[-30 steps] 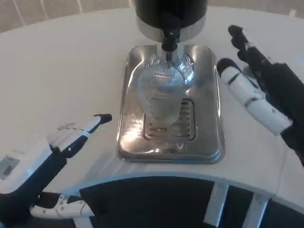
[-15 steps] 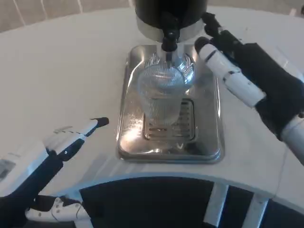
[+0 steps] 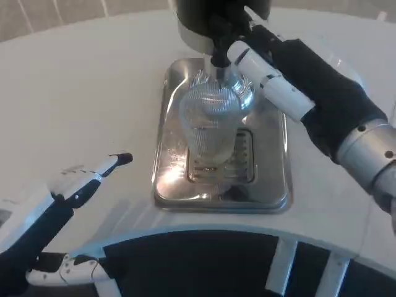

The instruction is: Grasp the cup under the faucet to collect the drink, then remove the cup.

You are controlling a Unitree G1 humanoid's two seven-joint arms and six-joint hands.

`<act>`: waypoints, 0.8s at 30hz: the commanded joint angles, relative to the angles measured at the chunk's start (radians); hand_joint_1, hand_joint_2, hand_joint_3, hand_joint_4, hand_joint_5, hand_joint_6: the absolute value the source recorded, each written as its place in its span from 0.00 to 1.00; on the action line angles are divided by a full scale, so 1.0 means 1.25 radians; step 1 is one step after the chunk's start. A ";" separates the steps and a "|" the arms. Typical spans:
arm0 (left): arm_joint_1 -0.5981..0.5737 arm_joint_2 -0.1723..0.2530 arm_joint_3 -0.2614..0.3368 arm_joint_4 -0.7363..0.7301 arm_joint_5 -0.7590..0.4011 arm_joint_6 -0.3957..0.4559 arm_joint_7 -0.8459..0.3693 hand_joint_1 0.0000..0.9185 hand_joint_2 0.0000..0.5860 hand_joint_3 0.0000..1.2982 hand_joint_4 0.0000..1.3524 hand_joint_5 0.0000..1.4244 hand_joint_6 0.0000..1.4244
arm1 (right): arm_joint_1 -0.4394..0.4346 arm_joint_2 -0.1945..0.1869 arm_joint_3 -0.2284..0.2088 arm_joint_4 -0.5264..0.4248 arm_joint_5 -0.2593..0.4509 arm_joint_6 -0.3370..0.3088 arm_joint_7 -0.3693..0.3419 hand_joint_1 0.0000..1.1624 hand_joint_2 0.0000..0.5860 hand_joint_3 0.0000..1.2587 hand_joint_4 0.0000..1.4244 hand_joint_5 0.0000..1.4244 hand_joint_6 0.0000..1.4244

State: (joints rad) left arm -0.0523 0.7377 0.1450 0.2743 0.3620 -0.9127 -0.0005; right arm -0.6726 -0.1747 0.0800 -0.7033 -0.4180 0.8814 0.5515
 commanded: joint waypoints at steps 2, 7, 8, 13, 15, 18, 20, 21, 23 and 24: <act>-0.001 0.008 0.005 0.010 -0.007 0.001 -0.010 0.09 0.12 0.09 0.07 0.10 0.12 | -0.040 -0.016 0.015 0.015 0.044 0.013 -0.025 0.04 0.79 0.00 0.00 0.00 0.02; -0.002 0.005 0.006 0.006 -0.005 0.008 -0.011 0.09 0.12 0.09 0.07 0.10 0.12 | -0.059 -0.033 0.024 0.029 0.079 0.015 -0.040 0.04 0.79 0.00 0.00 0.00 0.02; -0.003 0.004 0.005 0.003 -0.004 0.011 -0.011 0.09 0.12 0.09 0.07 0.10 0.12 | -0.063 -0.037 0.026 0.032 0.085 0.015 -0.042 0.04 0.79 0.00 0.00 0.00 0.02; -0.002 -0.002 0.003 -0.007 -0.003 0.023 -0.011 0.09 0.12 0.09 0.07 0.10 0.12 | -0.073 -0.061 0.041 0.044 0.110 0.014 -0.047 0.03 0.79 0.00 0.00 0.00 0.02; -0.002 -0.004 0.003 -0.011 -0.002 0.027 -0.010 0.09 0.12 0.09 0.07 0.10 0.12 | -0.075 -0.073 0.049 0.047 0.116 0.011 -0.047 0.03 0.79 0.00 0.00 0.00 0.02; 0.000 -0.006 0.002 -0.017 -0.001 0.032 -0.010 0.09 0.12 0.10 0.07 0.10 0.12 | -0.079 -0.094 0.063 0.050 0.123 0.005 -0.043 0.03 0.79 0.00 0.00 0.00 0.02; 0.000 -0.007 0.001 -0.020 -0.001 0.037 -0.010 0.09 0.12 0.10 0.07 0.11 0.12 | -0.084 -0.118 0.079 0.053 0.124 -0.002 -0.034 0.00 0.78 0.00 0.00 0.00 0.01; 0.000 -0.008 0.001 -0.021 -0.001 0.038 -0.010 0.09 0.12 0.10 0.07 0.11 0.12 | -0.086 -0.129 0.087 0.055 0.125 -0.005 -0.030 0.00 0.78 0.00 0.00 0.00 0.01; 0.001 -0.009 0.000 -0.023 -0.002 0.041 -0.010 0.09 0.12 0.10 0.07 0.11 0.12 | -0.091 -0.145 0.101 0.058 0.127 -0.010 -0.025 0.00 0.78 0.00 0.00 0.00 0.01; 0.001 -0.009 0.000 -0.024 -0.002 0.042 -0.010 0.09 0.12 0.10 0.07 0.11 0.12 | -0.093 -0.152 0.107 0.059 0.128 -0.011 -0.024 0.00 0.78 0.00 0.00 0.00 0.01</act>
State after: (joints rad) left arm -0.0633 0.7328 0.1449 0.2538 0.3619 -0.8693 -0.0041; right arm -0.7803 -0.3445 0.1786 -0.6368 -0.2799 0.8790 0.4965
